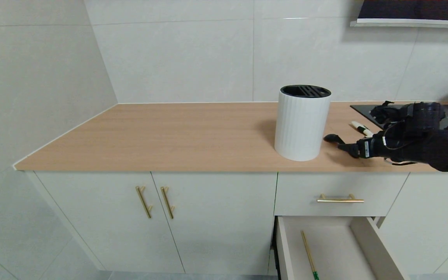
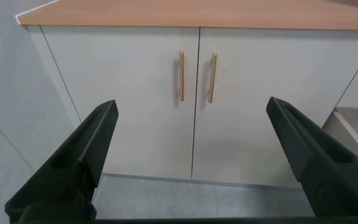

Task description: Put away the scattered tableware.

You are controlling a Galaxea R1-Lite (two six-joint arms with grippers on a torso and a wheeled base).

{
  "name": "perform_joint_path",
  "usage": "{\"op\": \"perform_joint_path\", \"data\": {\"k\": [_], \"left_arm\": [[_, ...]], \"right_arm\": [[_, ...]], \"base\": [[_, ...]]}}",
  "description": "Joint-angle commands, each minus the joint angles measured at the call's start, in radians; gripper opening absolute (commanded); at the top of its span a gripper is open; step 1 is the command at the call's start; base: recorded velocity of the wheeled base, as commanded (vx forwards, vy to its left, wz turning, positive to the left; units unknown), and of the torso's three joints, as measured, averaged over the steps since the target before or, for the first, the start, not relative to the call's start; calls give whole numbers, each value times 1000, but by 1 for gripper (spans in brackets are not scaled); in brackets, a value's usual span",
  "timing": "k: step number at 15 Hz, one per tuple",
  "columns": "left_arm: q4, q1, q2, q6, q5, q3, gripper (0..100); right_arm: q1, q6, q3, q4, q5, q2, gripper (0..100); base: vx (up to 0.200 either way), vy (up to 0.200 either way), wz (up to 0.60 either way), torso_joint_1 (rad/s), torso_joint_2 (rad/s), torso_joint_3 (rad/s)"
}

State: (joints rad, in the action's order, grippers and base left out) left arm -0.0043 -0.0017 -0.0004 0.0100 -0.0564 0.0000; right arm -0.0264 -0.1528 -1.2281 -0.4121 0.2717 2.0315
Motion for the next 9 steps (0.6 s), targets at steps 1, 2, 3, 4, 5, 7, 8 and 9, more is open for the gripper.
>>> {"op": "perform_joint_path", "data": {"k": [1, 2, 3, 4, 5, 7, 8, 9], "left_arm": [[0, 0, 0, 1, 0, 0, 100], [0, 0, 0, 1, 0, 0, 100], [0, 0, 0, 1, 0, 0, 100], [0, 0, 0, 1, 0, 0, 100], [0, 0, 0, 1, 0, 0, 100], [0, 0, 0, 1, 0, 0, 100], [0, 0, 0, 1, 0, 0, 100], [0, 0, 0, 1, 0, 0, 100]], "right_arm": [[0, -1, -54, -10, 0, 108, 100], [0, 2, -68, -11, -3, 119, 100], [0, 4, -85, -10, -3, 136, 100], [0, 6, -96, -13, -5, 145, 100], [0, 7, -100, -11, -5, 147, 100], [0, 15, -106, -13, -6, 158, 100], [0, 15, -110, -13, -9, 164, 100], [0, 15, -110, -13, -11, 165, 0]], "base": [[0, 0, 0, 0, 0, 0], [0, 0, 0, 0, 0, 0], [0, 0, 0, 0, 0, 0], [0, 0, 0, 0, 0, 0], [0, 0, 0, 0, 0, 0], [0, 0, 0, 0, 0, 0], [0, 0, 0, 0, 0, 0], [0, 0, 0, 0, 0, 0]]}}
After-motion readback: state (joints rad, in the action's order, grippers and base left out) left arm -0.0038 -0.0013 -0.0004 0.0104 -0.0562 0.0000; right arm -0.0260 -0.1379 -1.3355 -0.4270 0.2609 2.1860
